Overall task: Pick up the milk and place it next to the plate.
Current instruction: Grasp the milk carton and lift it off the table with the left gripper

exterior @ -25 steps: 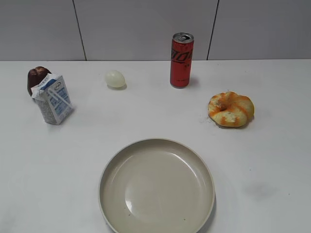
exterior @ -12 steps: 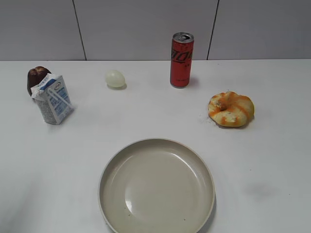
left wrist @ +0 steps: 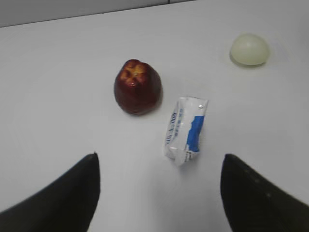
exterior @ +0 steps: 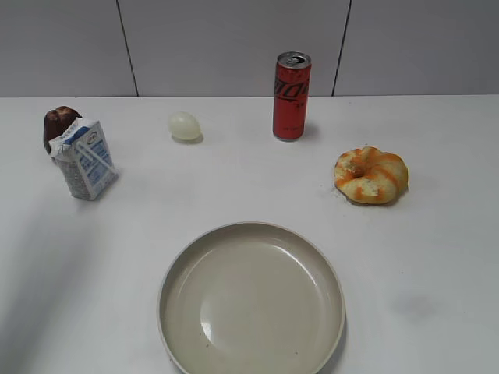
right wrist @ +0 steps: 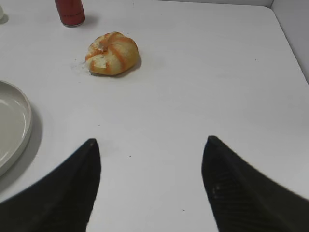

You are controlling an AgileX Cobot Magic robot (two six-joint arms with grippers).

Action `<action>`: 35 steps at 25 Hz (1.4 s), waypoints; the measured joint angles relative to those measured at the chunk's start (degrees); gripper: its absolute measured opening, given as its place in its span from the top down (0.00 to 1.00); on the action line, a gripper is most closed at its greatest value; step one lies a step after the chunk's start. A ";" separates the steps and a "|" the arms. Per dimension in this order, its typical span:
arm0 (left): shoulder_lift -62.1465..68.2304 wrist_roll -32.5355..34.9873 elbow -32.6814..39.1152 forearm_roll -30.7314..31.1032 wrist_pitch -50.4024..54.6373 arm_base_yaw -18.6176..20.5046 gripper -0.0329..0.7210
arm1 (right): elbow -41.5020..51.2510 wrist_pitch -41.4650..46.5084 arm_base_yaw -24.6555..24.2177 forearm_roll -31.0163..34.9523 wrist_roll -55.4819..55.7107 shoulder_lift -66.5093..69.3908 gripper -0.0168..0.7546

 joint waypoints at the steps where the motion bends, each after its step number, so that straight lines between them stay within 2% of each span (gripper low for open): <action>1: 1.13 0.00 -0.42 -0.40 -0.29 -0.46 0.18 | 0.00 0.00 0.00 0.00 0.00 0.00 0.33; 15: 16.07 1.33 -1.66 0.71 -8.79 -4.81 0.18 | 0.00 0.00 0.00 0.00 0.00 0.00 0.33; 20: 20.56 1.33 -1.66 2.52 -11.42 -4.84 0.18 | 0.00 0.00 0.00 0.00 0.00 0.00 0.33; 35: 30.93 1.33 -5.64 2.09 -12.79 -4.84 0.18 | 0.00 0.00 0.00 0.00 0.00 0.00 0.33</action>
